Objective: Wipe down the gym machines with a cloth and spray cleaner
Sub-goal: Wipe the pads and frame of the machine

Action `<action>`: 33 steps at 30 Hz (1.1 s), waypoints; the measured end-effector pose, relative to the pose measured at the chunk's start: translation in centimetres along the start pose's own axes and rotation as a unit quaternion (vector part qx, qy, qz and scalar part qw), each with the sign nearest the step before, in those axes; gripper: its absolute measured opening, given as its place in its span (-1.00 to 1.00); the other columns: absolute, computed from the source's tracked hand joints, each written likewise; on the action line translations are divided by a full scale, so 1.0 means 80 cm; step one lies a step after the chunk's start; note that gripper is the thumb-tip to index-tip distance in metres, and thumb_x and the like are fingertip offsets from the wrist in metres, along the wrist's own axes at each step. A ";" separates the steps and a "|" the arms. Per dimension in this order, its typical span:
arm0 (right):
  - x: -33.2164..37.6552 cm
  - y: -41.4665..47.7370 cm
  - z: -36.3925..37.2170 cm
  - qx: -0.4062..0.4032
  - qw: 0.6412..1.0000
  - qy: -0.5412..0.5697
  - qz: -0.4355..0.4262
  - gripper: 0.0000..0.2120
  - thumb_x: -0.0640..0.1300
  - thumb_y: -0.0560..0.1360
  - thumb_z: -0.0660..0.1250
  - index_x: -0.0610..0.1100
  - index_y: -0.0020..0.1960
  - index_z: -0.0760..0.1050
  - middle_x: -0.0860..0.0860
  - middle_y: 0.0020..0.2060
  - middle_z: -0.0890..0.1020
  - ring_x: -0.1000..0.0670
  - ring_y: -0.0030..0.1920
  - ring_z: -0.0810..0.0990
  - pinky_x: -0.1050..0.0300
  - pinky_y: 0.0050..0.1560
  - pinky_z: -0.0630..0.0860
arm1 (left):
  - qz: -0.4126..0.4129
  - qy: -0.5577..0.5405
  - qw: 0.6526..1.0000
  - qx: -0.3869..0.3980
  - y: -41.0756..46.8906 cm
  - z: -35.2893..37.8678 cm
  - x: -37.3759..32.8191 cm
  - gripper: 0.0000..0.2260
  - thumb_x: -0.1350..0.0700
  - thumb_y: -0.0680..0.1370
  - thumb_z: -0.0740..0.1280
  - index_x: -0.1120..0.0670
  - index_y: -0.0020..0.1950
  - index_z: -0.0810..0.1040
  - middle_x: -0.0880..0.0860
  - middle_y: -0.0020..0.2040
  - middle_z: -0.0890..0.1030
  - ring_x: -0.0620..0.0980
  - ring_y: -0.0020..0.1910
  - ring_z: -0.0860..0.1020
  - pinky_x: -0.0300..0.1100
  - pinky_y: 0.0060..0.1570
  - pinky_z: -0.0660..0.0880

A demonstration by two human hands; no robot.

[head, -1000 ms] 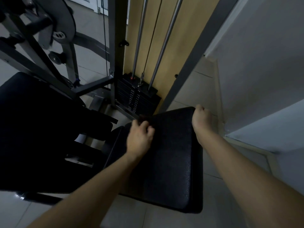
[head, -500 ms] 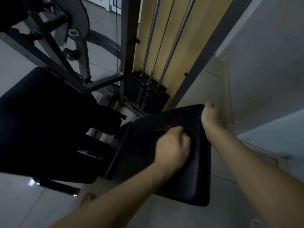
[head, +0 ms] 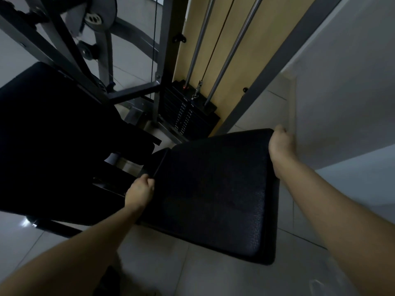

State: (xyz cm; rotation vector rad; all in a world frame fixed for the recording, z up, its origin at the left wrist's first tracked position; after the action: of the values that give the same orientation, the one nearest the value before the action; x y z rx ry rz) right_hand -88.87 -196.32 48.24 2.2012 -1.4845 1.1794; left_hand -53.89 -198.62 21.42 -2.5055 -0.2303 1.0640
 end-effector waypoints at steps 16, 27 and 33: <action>-0.032 -0.086 -0.022 0.047 0.993 -0.039 -0.104 -0.48 0.08 0.71 -0.01 -0.16 0.59 0.16 -0.18 0.50 0.33 -0.20 0.44 0.37 0.01 0.31 0.32 | 0.431 -0.095 0.897 0.017 -0.261 -0.034 -0.245 -0.84 0.00 0.63 0.15 0.04 -0.08 0.41 -0.02 -0.11 0.45 -0.02 -0.18 0.45 -0.06 -0.20 0.42; -0.041 -0.071 -0.021 0.014 0.992 0.019 -0.126 -0.58 0.04 0.71 0.04 -0.11 0.50 0.27 -0.04 0.23 0.47 -0.03 0.15 0.46 0.10 0.09 0.34 | -0.006 0.000 1.000 -0.008 -0.060 -0.007 0.023 -0.83 0.07 0.68 0.14 0.10 -0.06 0.40 0.18 -0.04 0.55 0.28 -0.02 0.56 0.06 -0.06 0.45; -0.038 -0.081 -0.023 0.025 0.993 0.054 -0.104 -0.59 0.02 0.71 0.07 -0.11 0.50 0.26 0.01 0.24 0.43 0.00 0.16 0.44 0.13 0.07 0.32 | 0.198 -0.097 0.975 -0.035 -0.216 -0.024 -0.155 -0.90 0.06 0.65 0.20 0.00 0.00 0.48 0.04 -0.06 0.57 0.10 -0.07 0.56 -0.06 -0.10 0.41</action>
State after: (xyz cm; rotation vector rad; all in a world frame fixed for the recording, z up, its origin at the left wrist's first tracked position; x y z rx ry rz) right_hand -84.67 -190.28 48.74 2.2204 -1.1651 1.2555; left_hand -61.00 -187.37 38.14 -2.5736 0.1928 1.4814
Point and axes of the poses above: each hand's wrist, its own y-axis towards the middle knuckle, its own z-axis out of the palm, x = y × z, the point moved 7 cm from there along y, towards the middle knuckle
